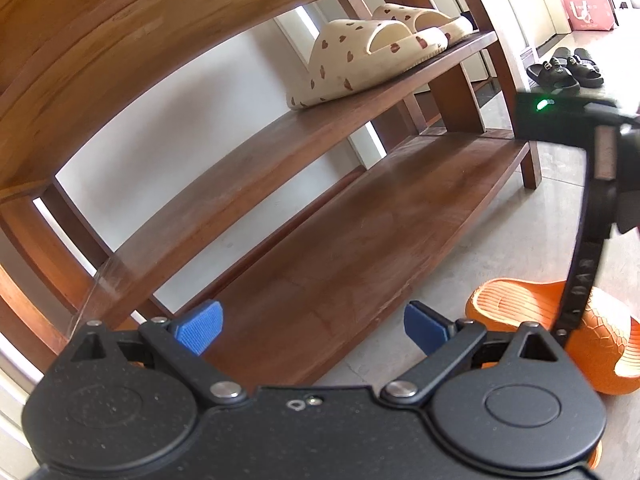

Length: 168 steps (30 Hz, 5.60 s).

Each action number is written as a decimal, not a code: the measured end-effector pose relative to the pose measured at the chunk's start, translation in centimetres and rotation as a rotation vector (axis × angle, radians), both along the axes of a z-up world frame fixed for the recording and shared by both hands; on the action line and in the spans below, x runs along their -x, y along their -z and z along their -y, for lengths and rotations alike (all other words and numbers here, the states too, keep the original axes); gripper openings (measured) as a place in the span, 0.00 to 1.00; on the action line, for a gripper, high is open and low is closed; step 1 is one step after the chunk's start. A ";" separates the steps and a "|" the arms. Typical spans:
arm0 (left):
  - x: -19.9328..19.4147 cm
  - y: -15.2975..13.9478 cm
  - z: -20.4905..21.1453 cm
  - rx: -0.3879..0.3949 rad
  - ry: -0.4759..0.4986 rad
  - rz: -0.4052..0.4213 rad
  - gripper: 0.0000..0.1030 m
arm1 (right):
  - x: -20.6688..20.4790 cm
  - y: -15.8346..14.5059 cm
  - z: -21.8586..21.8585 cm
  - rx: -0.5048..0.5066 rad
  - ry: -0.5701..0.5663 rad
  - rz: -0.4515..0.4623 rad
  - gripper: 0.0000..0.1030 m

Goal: Organize scattered shoes
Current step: 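Turn the orange slide and set it beside its pair with the right tool, then align the orange slides side by side with the right tool, then close the right tool on both orange slides and lift them, then carry the orange slides with the right tool onto the lower rack shelf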

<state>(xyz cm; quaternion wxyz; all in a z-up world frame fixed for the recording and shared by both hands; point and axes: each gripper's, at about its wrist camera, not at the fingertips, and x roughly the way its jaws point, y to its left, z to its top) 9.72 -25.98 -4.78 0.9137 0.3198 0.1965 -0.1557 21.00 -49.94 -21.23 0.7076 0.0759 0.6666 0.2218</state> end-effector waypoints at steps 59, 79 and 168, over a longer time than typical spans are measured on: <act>0.0 0.7 -0.5 -0.053 0.014 0.005 0.97 | 7.0 -6.7 3.3 0.146 0.058 0.273 0.81; 0.4 2.1 0.1 -0.094 0.017 -0.038 0.97 | 20.5 1.9 -3.9 0.172 0.239 0.627 0.86; 6.7 -12.2 -3.0 0.255 -0.170 0.251 0.97 | 28.1 -19.1 0.9 -0.083 0.264 1.393 0.24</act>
